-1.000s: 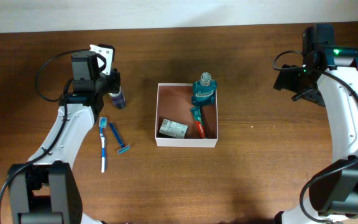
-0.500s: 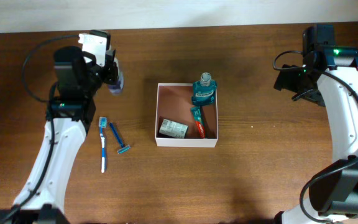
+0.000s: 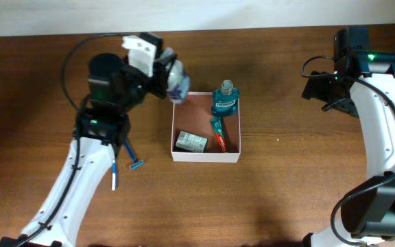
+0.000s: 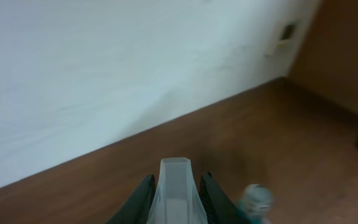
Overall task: Pack container
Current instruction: 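Lift the soap dispenser and lower it into the box's left side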
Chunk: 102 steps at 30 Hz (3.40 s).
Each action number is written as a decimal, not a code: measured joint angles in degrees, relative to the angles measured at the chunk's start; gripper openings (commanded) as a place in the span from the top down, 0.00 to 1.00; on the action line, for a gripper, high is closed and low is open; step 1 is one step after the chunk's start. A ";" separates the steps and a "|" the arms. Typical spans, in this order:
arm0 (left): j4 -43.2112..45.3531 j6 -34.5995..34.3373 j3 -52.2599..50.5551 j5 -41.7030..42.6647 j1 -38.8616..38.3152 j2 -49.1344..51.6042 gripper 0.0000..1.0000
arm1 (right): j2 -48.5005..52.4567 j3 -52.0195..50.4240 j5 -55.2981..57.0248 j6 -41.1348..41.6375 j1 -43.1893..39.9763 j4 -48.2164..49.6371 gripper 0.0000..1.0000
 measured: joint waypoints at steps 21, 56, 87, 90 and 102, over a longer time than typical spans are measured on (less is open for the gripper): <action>-6.23 -0.15 -0.04 -6.16 -6.62 6.27 0.80 | 0.00 0.00 0.02 0.00 0.00 0.02 0.01; 3.85 -0.37 -0.11 -25.20 -11.93 15.04 0.81 | 0.00 0.00 0.00 0.04 0.00 0.00 0.01; 3.32 -0.37 -0.07 -26.40 -11.93 20.06 0.67 | 0.00 0.00 0.00 0.02 0.00 0.00 0.01; 3.21 -0.39 -0.07 -26.62 -11.93 20.28 0.65 | 0.00 0.00 0.02 0.02 0.02 0.00 0.01; -0.24 -0.55 -0.07 -26.77 -12.02 20.50 0.73 | 0.00 0.00 0.00 0.02 0.00 0.00 0.01</action>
